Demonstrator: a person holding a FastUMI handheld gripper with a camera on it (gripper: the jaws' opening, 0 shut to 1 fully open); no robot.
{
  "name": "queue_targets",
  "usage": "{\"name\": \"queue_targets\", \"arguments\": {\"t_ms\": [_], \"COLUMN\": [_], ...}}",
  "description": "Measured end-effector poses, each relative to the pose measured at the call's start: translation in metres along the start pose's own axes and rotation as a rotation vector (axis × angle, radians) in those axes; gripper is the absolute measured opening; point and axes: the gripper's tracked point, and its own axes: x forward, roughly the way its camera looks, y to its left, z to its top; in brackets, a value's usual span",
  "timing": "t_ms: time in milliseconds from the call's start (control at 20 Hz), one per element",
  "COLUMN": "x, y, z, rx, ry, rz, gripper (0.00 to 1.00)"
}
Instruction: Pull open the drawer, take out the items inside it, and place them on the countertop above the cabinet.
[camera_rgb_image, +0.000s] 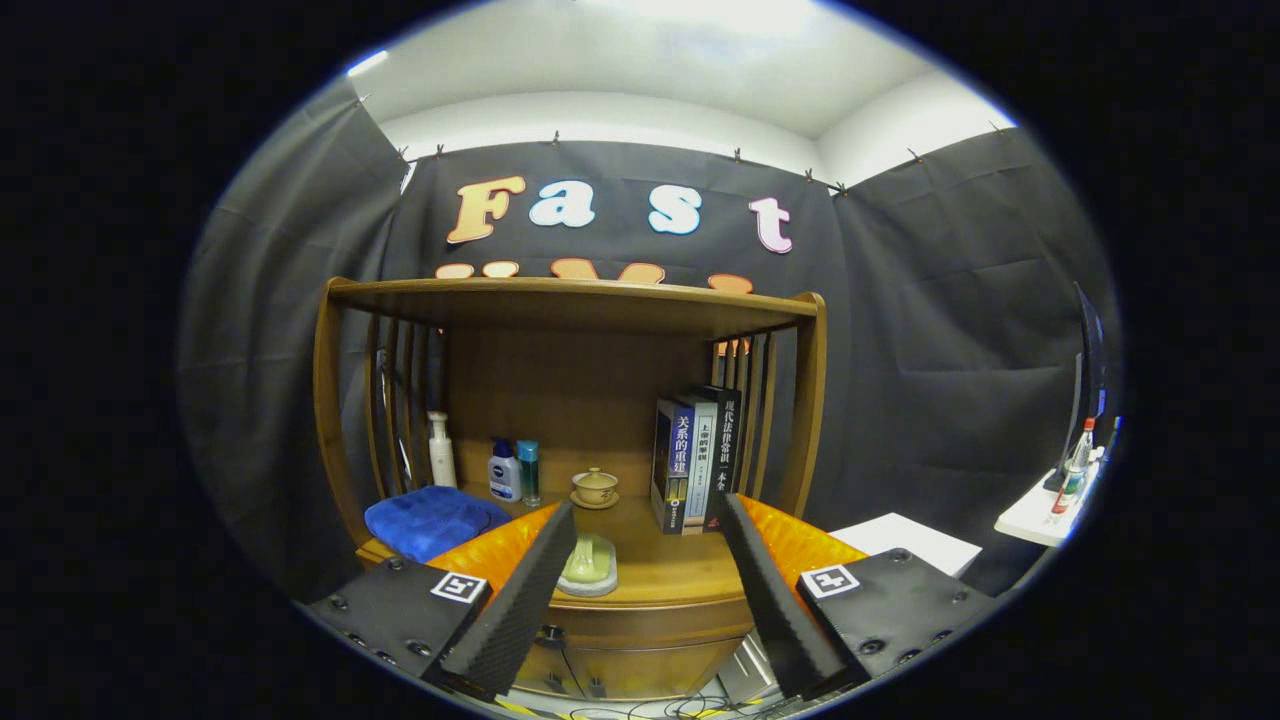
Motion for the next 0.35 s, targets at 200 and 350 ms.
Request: {"name": "queue_targets", "arguments": {"t_ms": [200, 350], "x": [-0.001, 0.001], "y": [-0.004, -0.01], "z": [-0.009, -0.013], "rx": [0.053, 0.074], "ry": [0.023, 0.028], "rz": [-0.016, -0.028], "gripper": [0.99, 0.99]}}
